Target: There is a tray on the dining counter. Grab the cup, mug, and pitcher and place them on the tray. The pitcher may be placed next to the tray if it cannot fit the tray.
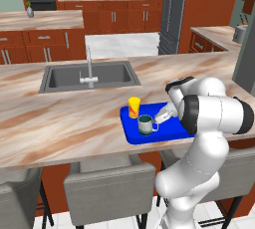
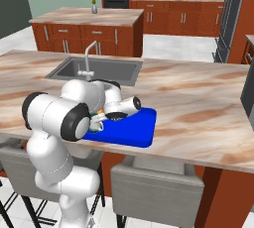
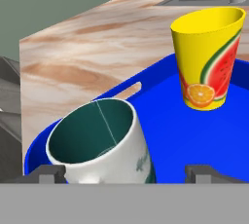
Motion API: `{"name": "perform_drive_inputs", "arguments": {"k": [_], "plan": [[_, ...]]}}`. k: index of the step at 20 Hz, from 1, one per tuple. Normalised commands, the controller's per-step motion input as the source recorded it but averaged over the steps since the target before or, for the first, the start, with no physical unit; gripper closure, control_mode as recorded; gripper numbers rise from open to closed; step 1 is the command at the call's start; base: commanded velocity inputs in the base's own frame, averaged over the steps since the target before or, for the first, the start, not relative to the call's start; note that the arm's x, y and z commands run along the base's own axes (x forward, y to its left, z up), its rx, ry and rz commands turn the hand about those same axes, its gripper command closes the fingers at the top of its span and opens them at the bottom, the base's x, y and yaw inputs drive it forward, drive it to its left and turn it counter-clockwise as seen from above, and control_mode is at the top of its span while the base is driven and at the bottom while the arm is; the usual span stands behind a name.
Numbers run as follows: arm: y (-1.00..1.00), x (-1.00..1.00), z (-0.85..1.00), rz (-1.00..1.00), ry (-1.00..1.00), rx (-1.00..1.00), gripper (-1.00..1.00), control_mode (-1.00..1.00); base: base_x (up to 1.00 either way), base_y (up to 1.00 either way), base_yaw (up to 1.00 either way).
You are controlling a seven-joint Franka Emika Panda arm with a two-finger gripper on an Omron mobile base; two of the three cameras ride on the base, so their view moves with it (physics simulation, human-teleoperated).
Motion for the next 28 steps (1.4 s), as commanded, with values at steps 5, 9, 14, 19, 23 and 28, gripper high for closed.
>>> {"name": "perform_drive_inputs", "arguments": {"k": [5,9,14,19,23,28], "plan": [[0.0,0.0,0.0,0.0,0.0,0.0,-1.0,-1.0,0.0,0.0,0.0],[-0.05,0.0,0.01,0.0,0.0,0.0,-1.0,-1.0,0.0,0.0,0.0],[-0.28,0.0,0.04,0.0,0.0,0.0,-1.0,-1.0,0.0,0.0,0.0],[-0.31,0.0,0.12,0.0,0.0,0.0,-1.0,-1.0,0.0,0.0,0.0],[-0.15,0.0,0.39,-0.07,0.0,-0.05,-1.0,-1.0,0.0,0.0,0.0],[0.0,-0.14,0.53,-0.18,0.0,-0.17,-1.0,-1.0,0.0,0.0,0.0]]}}
